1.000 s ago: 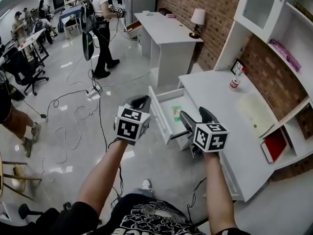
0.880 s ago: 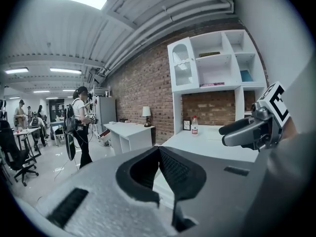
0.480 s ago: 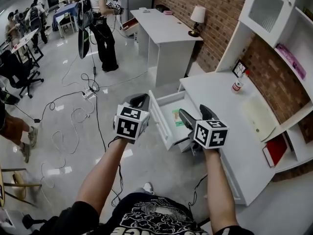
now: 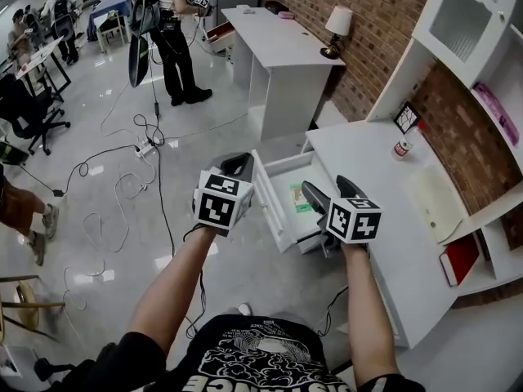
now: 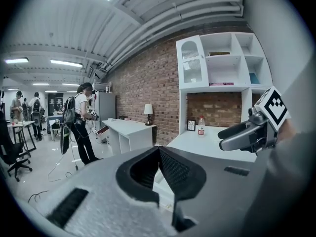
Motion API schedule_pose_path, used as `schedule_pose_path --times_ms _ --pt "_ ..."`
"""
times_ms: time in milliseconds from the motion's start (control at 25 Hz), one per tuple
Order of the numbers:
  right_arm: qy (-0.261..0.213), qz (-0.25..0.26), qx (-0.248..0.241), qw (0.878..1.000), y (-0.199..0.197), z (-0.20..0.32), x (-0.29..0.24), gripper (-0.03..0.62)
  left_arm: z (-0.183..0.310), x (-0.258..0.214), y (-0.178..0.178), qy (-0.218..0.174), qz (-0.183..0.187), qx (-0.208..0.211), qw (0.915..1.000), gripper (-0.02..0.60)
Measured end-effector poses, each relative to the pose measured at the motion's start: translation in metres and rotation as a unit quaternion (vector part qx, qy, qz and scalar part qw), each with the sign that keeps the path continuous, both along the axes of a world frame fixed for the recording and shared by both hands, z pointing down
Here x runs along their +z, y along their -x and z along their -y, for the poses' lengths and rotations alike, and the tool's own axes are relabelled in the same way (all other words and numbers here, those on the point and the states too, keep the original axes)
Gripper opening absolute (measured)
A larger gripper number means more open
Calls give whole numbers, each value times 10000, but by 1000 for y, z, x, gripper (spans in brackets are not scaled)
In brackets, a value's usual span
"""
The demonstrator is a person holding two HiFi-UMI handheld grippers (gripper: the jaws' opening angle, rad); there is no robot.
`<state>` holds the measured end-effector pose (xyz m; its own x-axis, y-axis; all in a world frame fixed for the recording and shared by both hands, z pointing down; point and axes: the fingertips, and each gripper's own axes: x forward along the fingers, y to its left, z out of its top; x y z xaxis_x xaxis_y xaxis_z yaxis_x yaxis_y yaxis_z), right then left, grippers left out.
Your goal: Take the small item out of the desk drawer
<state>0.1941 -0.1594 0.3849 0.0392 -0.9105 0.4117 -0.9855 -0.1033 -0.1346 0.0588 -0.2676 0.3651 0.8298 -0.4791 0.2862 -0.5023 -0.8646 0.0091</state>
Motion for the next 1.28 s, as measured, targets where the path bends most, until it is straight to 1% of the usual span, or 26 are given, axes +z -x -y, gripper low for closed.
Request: schedule_pose_path --times_ms 280,440,640,840,1160,1280 --pt "207 90 -10 9997 -24 18 30 399 14 22 -20 65 100 16 9999 5" --pt "425 207 -111 9988 -33 31 63 399 21 45 -31 127 212 -3 9997 5" --pt "768 348 -256 9961 -57 56 107 399 44 74 -53 216 393 -64 9990 5" --pt "1231 462 -396 9905 -78 79 155 403 64 106 -70 436 564 -202 9972 5" --pt "1846 639 -615 9788 -95 107 224 425 91 144 -85 709 632 -491 9943 5" --pt "2068 711 -600 9739 -103 115 251 426 100 157 -88 798 658 -583 9929 5"
